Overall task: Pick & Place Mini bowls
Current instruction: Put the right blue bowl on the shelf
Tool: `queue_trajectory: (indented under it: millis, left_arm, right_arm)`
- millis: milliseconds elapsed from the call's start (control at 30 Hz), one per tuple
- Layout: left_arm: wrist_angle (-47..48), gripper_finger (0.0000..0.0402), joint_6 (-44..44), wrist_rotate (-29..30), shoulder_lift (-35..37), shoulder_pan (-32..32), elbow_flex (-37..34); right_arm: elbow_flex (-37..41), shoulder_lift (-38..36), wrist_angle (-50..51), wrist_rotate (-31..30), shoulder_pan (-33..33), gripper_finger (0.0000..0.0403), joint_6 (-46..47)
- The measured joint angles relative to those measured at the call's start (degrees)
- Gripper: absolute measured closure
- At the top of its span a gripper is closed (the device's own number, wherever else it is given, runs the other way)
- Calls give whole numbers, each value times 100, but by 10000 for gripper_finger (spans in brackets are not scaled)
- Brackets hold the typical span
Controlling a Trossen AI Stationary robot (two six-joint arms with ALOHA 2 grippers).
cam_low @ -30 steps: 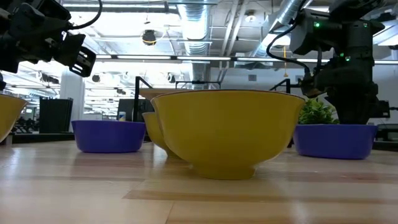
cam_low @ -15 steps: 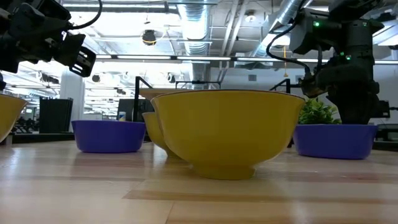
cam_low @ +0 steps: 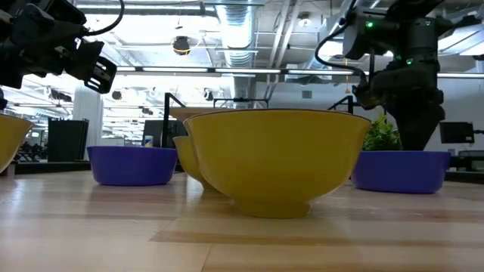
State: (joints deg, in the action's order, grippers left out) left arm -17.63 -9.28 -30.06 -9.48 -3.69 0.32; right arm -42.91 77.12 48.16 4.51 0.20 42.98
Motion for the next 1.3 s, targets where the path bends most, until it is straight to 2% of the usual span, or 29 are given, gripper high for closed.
queue_trajectory:
  millis: [400, 867, 1300]
  left_arm:
    - [0, 270, 2, 0, 0, -1, 0]
    - [0, 270, 2, 0, 0, -1, 0]
    - [0, 270, 2, 0, 0, 0, 0]
  right_arm:
    - [1, 0, -64, -13, -34, 295, -2]
    - [1, -2, -125, 0, -23, 328, -11]
    - [1, 0, -323, -42, -34, 331, -149]
